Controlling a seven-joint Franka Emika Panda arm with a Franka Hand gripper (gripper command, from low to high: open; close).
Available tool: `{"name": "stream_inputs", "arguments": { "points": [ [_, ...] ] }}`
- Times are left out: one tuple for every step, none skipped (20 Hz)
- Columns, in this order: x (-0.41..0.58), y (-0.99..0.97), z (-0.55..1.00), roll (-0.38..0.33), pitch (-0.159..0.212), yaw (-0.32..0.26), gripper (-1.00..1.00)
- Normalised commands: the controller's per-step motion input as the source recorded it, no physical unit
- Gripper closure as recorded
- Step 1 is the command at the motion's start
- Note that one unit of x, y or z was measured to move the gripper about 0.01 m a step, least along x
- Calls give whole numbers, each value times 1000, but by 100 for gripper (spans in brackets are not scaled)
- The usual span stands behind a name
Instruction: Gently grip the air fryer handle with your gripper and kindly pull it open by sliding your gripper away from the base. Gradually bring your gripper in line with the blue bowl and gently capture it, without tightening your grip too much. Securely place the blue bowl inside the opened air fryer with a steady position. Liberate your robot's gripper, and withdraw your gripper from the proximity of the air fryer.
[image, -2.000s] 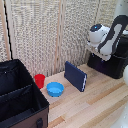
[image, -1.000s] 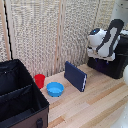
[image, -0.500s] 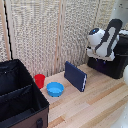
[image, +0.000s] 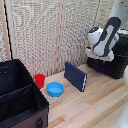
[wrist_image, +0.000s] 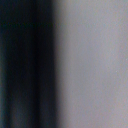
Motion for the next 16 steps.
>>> {"name": "stream_inputs", "arguments": {
  "points": [
    [-169, 351, 286, 208, 57, -95, 100],
    [-151, 386, 289, 208, 59, -85, 100],
    [-406, 623, 306, 154, 55, 0, 100],
    [-403, 794, 191, 70, 63, 0, 100],
    [-366, 931, 0, 0, 45, 0, 100],
    [-366, 986, -29, 0, 0, 0, 100],
    [-357, 994, -63, 0, 0, 0, 100],
    [-360, 991, -57, 0, -16, 0, 100],
    [-357, 991, -69, 0, -33, 0, 100],
    [-357, 989, -66, 0, -59, 0, 100],
    [-354, 989, -60, 0, -61, 0, 100],
    [-357, 986, -51, 0, -62, 0, 100],
    [-354, 986, -51, 0, -63, 0, 100],
    [-351, 983, -43, 0, -62, 0, 100],
    [-311, 989, -37, 0, -71, 0, 100],
    [-234, 997, -11, 0, -79, 0, 100]
  ]
}}
